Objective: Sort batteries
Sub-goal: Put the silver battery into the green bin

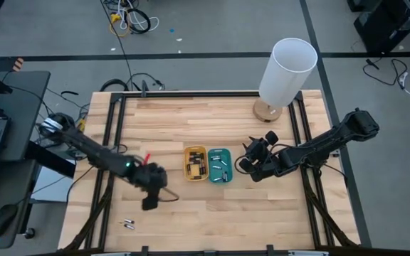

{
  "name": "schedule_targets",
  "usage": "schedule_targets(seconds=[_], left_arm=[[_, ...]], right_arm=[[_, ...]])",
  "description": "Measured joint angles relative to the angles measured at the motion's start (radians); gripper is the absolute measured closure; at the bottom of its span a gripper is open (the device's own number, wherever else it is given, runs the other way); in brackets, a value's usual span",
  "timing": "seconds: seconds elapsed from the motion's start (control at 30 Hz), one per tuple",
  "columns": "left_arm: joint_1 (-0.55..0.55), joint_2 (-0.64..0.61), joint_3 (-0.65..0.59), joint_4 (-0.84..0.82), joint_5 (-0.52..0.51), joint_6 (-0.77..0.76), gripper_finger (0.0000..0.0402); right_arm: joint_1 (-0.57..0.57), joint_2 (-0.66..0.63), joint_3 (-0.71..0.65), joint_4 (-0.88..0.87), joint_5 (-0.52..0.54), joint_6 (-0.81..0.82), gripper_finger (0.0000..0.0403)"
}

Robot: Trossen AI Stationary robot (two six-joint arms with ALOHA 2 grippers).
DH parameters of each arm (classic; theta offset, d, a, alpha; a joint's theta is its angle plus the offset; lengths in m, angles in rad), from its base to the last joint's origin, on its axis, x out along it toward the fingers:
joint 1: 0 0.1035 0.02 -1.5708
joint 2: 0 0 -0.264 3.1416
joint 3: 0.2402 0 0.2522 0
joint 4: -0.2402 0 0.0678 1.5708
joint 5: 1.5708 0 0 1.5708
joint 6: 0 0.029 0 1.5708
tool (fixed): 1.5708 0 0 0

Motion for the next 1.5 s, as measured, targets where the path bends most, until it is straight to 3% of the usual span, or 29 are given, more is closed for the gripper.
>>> schedule_targets(seconds=[0.23,0.37,0.53,0.8,1.2,1.5], left_arm=[[-0.216,0.006,-0.057,-0.021,0.188,-0.351,0.0107],[-0.338,0.006,-0.044,0.03,0.17,-0.508,0.0119],[-0.475,0.007,-0.041,0.142,0.053,-0.642,0.0129],[-0.593,0.074,-0.041,0.102,0.009,-0.665,0.0144],[-0.64,0.201,-0.034,0.128,-0.004,-0.661,0.0144],[-0.703,0.239,-0.027,0.072,-0.088,-0.655,0.0145]], right_arm=[[0.0,0.0,0.0,-0.014,-0.001,0.017,0.024],[0.0,0.0,0.0,-0.024,-0.003,0.021,0.024],[0.0,0.0,0.0,-0.026,-0.007,0.022,0.024],[0.006,0.0,0.0,-0.027,-0.019,0.02,0.024],[0.003,0.0,0.0,-0.028,-0.026,0.017,0.024],[0.003,0.0,0.0,-0.039,-0.026,0.014,0.024]])
